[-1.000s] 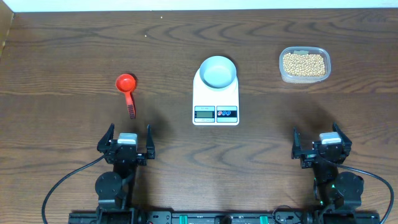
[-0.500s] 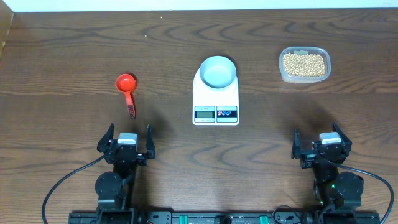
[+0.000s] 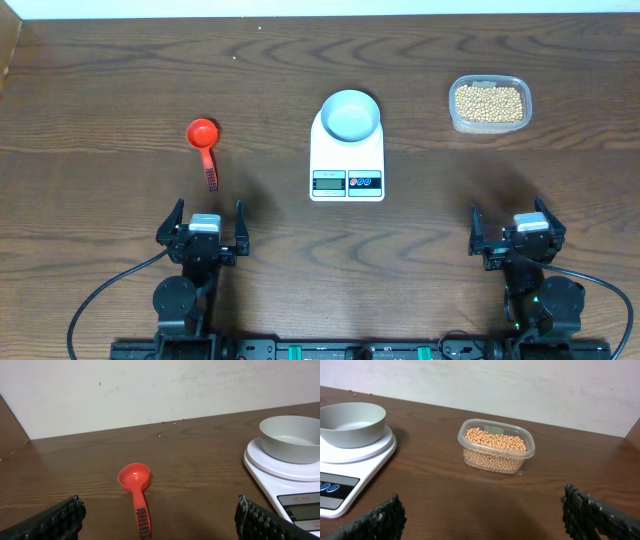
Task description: Scoop item into bowl and weigh 50g on scale
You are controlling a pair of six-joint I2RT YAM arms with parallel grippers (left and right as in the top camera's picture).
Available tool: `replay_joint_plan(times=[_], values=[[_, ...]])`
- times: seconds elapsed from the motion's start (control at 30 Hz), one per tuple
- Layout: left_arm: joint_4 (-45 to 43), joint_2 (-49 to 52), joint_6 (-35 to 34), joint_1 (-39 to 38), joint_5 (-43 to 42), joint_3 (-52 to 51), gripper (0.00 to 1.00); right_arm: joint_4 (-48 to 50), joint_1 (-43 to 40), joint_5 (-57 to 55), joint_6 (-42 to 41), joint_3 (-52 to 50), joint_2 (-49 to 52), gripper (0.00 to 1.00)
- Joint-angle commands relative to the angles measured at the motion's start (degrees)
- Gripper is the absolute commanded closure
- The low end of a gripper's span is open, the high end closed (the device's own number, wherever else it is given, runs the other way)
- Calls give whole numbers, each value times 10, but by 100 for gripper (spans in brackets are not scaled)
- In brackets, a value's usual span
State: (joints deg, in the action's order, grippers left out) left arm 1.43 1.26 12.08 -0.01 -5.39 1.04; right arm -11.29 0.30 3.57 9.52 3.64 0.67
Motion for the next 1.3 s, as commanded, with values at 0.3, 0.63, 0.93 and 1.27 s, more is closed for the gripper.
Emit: replay_joint_plan(times=[0.3, 0.63, 0.93, 1.27], values=[[22, 1, 5, 3, 0, -8, 2, 1, 5, -4, 4, -3, -3, 1], [22, 1, 5, 3, 0, -8, 2, 1, 5, -4, 4, -3, -3, 1], [22, 1, 5, 3, 0, -8, 2, 1, 5, -4, 4, -3, -3, 1], [22, 1, -5, 3, -2, -8, 2, 1, 5, -4, 4, -3, -3, 1]])
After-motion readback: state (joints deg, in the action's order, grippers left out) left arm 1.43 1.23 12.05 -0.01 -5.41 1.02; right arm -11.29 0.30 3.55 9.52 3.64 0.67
